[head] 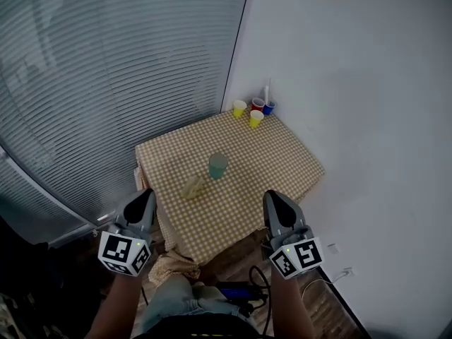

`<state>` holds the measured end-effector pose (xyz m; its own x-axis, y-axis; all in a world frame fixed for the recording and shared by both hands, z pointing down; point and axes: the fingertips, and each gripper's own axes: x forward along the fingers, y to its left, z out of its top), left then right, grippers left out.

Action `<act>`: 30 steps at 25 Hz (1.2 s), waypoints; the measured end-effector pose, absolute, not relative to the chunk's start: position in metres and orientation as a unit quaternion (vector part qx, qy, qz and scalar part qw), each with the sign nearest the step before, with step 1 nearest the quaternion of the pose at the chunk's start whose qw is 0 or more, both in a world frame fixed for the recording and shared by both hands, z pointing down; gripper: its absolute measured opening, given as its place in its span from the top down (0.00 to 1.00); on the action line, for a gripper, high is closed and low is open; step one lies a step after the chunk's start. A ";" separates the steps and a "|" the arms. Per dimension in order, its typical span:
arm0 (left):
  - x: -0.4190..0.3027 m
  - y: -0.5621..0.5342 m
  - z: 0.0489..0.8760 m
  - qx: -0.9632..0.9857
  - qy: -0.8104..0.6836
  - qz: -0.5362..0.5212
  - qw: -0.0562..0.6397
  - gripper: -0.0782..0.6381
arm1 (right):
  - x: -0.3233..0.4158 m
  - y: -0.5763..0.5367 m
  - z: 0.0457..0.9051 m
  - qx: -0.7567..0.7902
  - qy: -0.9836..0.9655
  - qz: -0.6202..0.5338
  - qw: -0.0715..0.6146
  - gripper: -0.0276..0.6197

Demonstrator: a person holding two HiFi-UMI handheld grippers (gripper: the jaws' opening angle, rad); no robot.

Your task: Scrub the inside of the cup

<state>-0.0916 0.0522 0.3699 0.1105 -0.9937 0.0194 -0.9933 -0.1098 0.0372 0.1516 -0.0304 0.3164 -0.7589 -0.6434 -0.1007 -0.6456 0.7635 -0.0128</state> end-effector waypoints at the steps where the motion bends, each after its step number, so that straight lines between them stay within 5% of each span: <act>1: -0.093 0.050 0.371 0.745 -0.667 -0.004 0.021 0.89 | 0.149 -0.033 0.317 -0.342 0.938 0.011 0.050 0.95; 30: -0.120 -0.118 0.387 0.820 -0.571 -0.008 0.043 0.89 | 0.113 -0.137 0.328 -0.433 0.901 0.001 0.030 0.95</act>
